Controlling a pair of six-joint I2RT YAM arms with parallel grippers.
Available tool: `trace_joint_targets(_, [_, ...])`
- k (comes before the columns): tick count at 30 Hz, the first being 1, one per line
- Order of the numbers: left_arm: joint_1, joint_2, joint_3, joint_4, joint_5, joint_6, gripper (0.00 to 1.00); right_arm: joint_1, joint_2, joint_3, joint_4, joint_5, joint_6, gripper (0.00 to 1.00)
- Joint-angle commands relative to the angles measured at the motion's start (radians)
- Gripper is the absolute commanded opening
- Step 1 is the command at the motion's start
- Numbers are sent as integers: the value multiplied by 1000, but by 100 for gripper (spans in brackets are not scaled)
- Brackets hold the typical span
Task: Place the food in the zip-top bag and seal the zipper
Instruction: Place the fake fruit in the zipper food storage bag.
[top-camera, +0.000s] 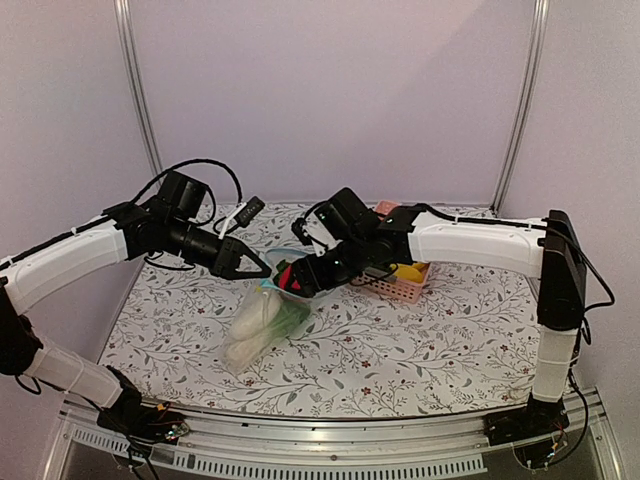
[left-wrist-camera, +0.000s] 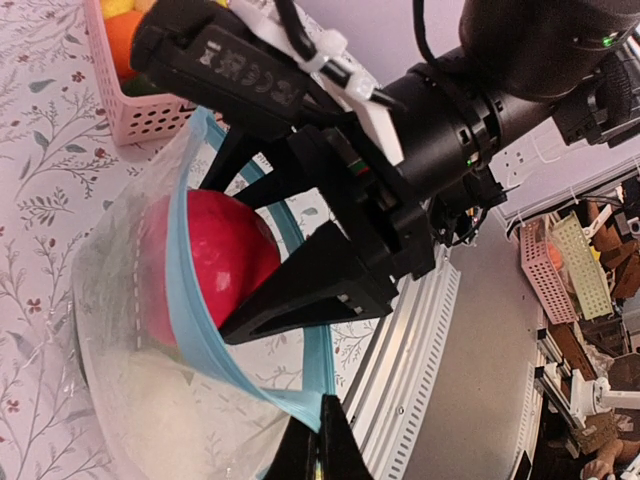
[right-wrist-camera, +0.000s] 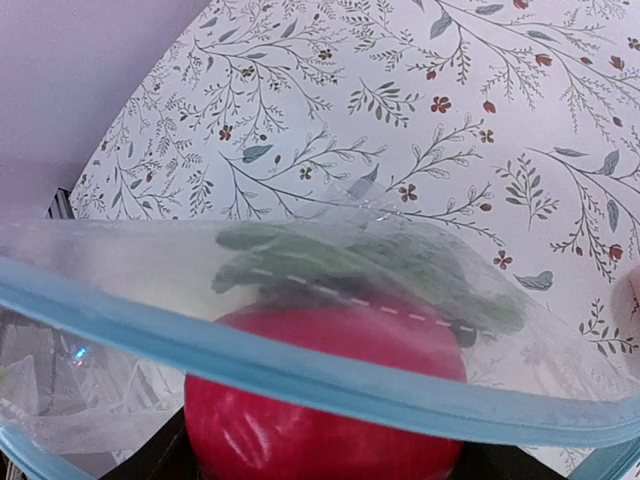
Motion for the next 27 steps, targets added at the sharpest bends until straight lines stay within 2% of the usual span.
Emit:
trace_joint_targets(1, [15, 9, -10, 19, 22, 6, 0, 5, 23, 25, -28, 93, 14, 72])
trace_joint_targets(8, [16, 9, -12, 19, 21, 7, 0, 4, 8, 24, -28, 101, 9, 88])
trace_joint_targets(13, [16, 11, -12, 20, 21, 6, 0, 5, -17, 14, -15, 92, 3, 95])
trace_joint_targets(20, [18, 12, -12, 20, 16, 5, 0, 5, -88, -2, -9, 94, -2, 96])
trace_joint_targets(27, [22, 13, -10, 22, 13, 2, 0, 4, -232, -18, 0, 168, -10, 95])
